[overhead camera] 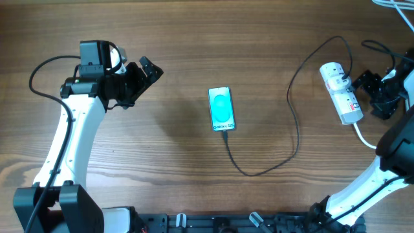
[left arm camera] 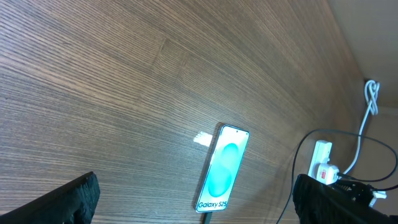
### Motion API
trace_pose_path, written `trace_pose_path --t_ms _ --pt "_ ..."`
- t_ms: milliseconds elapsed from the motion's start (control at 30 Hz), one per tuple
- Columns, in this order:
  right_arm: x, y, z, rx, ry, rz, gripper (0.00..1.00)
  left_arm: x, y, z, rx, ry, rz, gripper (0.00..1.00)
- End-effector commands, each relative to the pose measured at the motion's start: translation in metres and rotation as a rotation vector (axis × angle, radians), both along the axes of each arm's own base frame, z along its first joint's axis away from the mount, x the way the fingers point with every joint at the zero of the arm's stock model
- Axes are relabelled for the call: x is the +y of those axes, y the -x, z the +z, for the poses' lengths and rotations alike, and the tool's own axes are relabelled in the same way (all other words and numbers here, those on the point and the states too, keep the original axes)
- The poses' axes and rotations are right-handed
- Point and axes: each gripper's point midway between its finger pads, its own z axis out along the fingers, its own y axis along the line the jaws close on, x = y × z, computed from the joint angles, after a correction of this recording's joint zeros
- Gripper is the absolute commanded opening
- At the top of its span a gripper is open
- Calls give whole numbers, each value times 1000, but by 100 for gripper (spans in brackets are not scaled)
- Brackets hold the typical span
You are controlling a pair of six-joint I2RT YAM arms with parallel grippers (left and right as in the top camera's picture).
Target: Plug charger to phone and switch on socket
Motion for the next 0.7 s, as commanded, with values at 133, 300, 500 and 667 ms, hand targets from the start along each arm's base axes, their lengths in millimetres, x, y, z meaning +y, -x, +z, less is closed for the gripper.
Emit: trace_pose_path --t_ms 133,300,500,667 --pt "6 5 -20 24 -26 2 100 2 0 1 -13 -16 -11 100" --pt "9 6 -21 29 -28 5 100 2 0 1 -13 -16 -11 100" --pt "7 2 -20 12 -19 5 100 2 0 1 -13 -16 -11 100" --pt "3 -4 -6 -3 -9 6 100 2 0 1 -13 -16 -11 100"
